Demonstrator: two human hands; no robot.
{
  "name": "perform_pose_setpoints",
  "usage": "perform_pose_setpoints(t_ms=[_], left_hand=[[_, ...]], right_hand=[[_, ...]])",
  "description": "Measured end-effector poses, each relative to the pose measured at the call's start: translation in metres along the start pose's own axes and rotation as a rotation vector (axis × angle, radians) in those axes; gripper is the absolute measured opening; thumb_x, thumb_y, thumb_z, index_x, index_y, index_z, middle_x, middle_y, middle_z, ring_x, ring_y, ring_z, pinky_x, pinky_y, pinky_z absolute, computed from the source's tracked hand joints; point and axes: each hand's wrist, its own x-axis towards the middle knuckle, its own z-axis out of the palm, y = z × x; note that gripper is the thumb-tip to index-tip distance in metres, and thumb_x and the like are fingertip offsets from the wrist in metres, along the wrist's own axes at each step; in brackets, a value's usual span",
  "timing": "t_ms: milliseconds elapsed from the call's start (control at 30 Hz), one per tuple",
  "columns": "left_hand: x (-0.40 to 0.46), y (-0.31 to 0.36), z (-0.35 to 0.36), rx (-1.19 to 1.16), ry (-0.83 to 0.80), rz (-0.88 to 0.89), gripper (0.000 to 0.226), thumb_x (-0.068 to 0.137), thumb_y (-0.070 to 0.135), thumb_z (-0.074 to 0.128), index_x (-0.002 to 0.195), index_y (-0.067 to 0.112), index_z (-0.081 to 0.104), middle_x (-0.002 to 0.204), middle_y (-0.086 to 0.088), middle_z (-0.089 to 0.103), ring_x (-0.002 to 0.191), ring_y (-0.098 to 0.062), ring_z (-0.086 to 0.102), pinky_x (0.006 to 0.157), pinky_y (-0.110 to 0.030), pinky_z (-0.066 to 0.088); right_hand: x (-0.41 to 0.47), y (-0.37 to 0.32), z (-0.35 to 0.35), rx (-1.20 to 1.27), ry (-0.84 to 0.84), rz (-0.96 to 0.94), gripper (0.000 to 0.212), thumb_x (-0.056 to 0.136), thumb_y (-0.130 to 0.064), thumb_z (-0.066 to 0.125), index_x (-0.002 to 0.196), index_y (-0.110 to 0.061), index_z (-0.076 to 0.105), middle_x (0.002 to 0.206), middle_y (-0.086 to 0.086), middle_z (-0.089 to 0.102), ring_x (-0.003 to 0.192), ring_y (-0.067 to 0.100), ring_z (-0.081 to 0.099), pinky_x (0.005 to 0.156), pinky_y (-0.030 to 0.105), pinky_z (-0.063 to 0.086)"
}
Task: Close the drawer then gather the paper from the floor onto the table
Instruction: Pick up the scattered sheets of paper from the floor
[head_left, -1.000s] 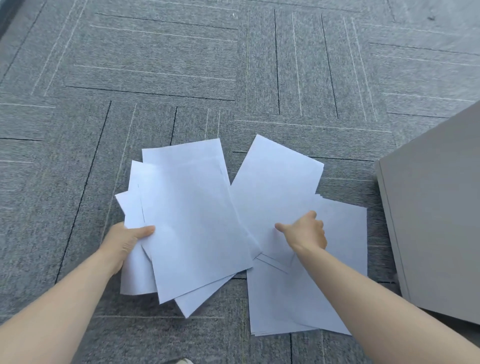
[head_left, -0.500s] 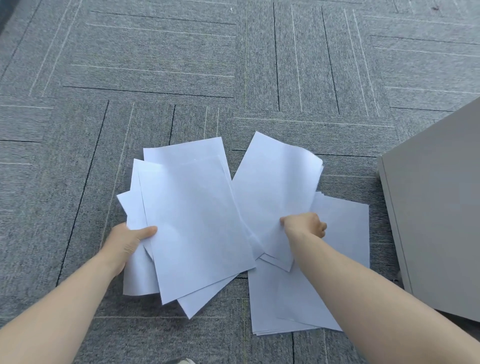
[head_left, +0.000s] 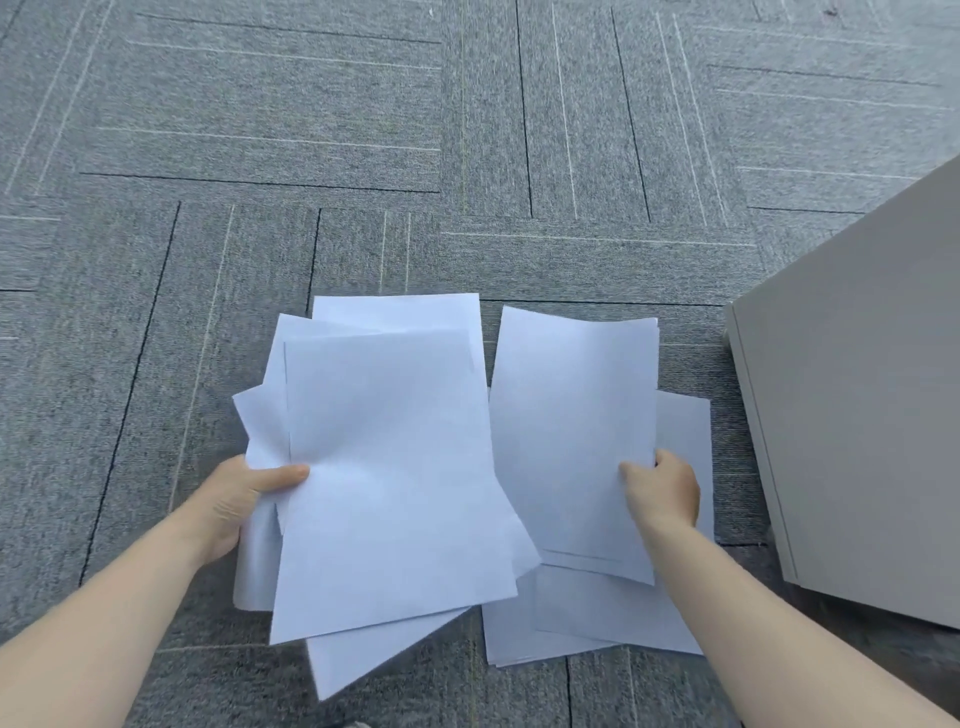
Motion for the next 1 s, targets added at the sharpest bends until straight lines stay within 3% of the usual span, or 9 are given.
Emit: perform_pose_setpoints(t_ms=[67, 167, 267, 367, 500, 733, 833, 900, 1000], left_hand=[[0.001, 0.002, 0.011, 0.011, -0.016, 0.007, 0.031, 0.077, -0.001, 0.065, 0.107, 0.004, 0.066, 0.099, -0.013, 0.074, 0.079, -0.025, 0.073, 0.081, -0.041, 0.052], [0.005, 0.004, 0.027, 0.031, -0.019, 0.013, 0.034, 0.073, 0.001, 0.069, 0.106, 0.004, 0.067, 0.1, -0.015, 0.074, 0.083, -0.029, 0.072, 0.083, -0.042, 0.052], [0.008, 0.005, 0.039, 0.047, -0.01, 0.011, 0.046, 0.062, 0.007, 0.075, 0.107, 0.003, 0.067, 0.104, -0.019, 0.072, 0.09, -0.035, 0.069, 0.087, -0.047, 0.052], [0.011, 0.007, 0.048, 0.046, 0.003, 0.032, 0.044, 0.067, 0.003, 0.074, 0.11, 0.001, 0.066, 0.103, -0.017, 0.072, 0.085, -0.031, 0.07, 0.083, -0.043, 0.053], [0.015, 0.005, 0.049, 0.039, 0.004, 0.038, 0.047, 0.068, 0.001, 0.073, 0.115, 0.0, 0.064, 0.108, -0.019, 0.07, 0.094, -0.034, 0.068, 0.086, -0.044, 0.052], [0.014, 0.002, 0.05, 0.06, -0.001, 0.04, 0.037, 0.074, -0.002, 0.069, 0.111, 0.001, 0.066, 0.096, -0.007, 0.074, 0.074, -0.023, 0.073, 0.068, -0.035, 0.059], [0.013, 0.003, 0.051, 0.064, -0.001, 0.038, 0.033, 0.075, -0.002, 0.069, 0.107, 0.003, 0.067, 0.093, -0.007, 0.075, 0.073, -0.022, 0.073, 0.071, -0.036, 0.058], [0.012, 0.003, 0.05, 0.069, -0.002, 0.036, 0.033, 0.074, -0.001, 0.07, 0.106, 0.002, 0.067, 0.094, -0.008, 0.075, 0.072, -0.023, 0.073, 0.073, -0.037, 0.057], [0.011, 0.003, 0.049, 0.078, 0.002, 0.038, 0.035, 0.073, 0.0, 0.071, 0.108, 0.002, 0.067, 0.096, -0.011, 0.074, 0.076, -0.026, 0.073, 0.075, -0.038, 0.056]], right_hand=[[0.006, 0.012, -0.008, -0.117, 0.028, 0.03, 0.013, 0.08, -0.015, 0.054, 0.068, -0.01, 0.051, 0.098, 0.015, 0.052, 0.079, 0.031, 0.05, 0.062, 0.032, 0.039], [0.013, 0.026, -0.017, -0.192, 0.082, 0.088, 0.014, 0.083, -0.014, 0.052, 0.089, -0.008, 0.063, 0.126, 0.017, 0.041, 0.112, 0.037, 0.041, 0.082, 0.039, 0.045], [0.016, 0.03, -0.027, -0.17, 0.068, 0.153, 0.016, 0.085, -0.014, 0.049, 0.095, -0.015, 0.062, 0.134, 0.015, 0.037, 0.116, 0.038, 0.038, 0.085, 0.041, 0.044], [0.02, 0.029, -0.034, -0.187, 0.038, 0.184, 0.015, 0.083, -0.015, 0.049, 0.092, -0.02, 0.059, 0.133, 0.017, 0.035, 0.115, 0.039, 0.038, 0.094, 0.047, 0.042], [0.029, 0.032, -0.045, -0.208, 0.019, 0.199, 0.023, 0.076, -0.019, 0.052, 0.095, -0.024, 0.065, 0.134, 0.019, 0.04, 0.114, 0.041, 0.042, 0.104, 0.048, 0.038], [0.029, 0.03, -0.046, -0.172, 0.011, 0.185, 0.015, 0.068, -0.022, 0.053, 0.081, -0.022, 0.059, 0.12, 0.017, 0.056, 0.108, 0.04, 0.05, 0.099, 0.046, 0.044], [0.027, 0.03, -0.047, -0.106, 0.03, 0.162, 0.016, 0.072, -0.015, 0.053, 0.084, -0.018, 0.063, 0.118, 0.014, 0.047, 0.087, 0.034, 0.054, 0.084, 0.037, 0.049], [0.026, 0.03, -0.046, -0.051, 0.032, 0.147, 0.012, 0.074, -0.009, 0.051, 0.082, -0.014, 0.059, 0.113, 0.012, 0.044, 0.068, 0.027, 0.049, 0.066, 0.029, 0.043], [0.028, 0.031, -0.045, -0.042, 0.041, 0.091, 0.01, 0.073, -0.009, 0.052, 0.08, -0.015, 0.051, 0.102, 0.013, 0.062, 0.073, 0.03, 0.055, 0.062, 0.029, 0.041]])
